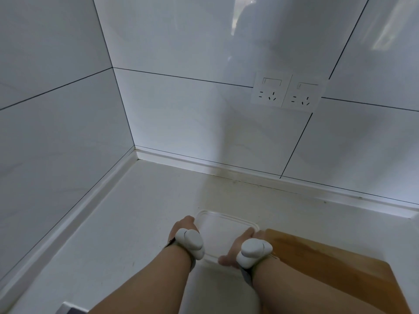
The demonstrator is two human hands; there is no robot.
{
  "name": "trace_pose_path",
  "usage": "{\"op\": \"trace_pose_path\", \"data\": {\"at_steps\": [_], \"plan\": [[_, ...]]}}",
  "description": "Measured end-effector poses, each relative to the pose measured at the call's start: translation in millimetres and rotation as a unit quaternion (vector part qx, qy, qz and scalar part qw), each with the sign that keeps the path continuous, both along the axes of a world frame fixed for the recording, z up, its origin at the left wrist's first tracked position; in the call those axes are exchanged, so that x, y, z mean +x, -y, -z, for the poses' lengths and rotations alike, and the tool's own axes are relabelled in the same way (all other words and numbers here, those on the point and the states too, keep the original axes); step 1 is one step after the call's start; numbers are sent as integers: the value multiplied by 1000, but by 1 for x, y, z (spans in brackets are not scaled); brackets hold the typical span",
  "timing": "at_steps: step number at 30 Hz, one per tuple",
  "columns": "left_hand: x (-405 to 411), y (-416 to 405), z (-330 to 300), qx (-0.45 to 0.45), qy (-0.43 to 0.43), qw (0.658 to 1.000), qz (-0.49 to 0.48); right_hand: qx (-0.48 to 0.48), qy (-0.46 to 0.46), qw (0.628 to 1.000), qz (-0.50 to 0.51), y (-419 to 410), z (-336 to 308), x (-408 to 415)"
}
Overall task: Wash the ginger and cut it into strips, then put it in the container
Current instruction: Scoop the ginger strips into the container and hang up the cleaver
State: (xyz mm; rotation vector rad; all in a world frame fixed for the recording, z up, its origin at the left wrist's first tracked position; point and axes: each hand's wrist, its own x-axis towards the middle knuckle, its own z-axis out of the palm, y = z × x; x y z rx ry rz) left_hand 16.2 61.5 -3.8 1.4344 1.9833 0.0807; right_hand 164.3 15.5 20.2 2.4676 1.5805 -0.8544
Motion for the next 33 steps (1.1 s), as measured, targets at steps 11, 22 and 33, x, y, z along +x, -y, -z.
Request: {"op": "trace_pose_path", "data": {"at_steps": [11, 22, 33], "plan": [[3, -25, 12, 48, 92, 978, -183, 88, -82, 992, 25, -43, 11, 48], [70, -67, 5, 85, 159, 973, -143, 163, -277, 910, 260, -111, 7, 112], [91, -81, -1, 25, 297, 939, -171, 88, -347, 905, 231, -136, 39, 129]]}}
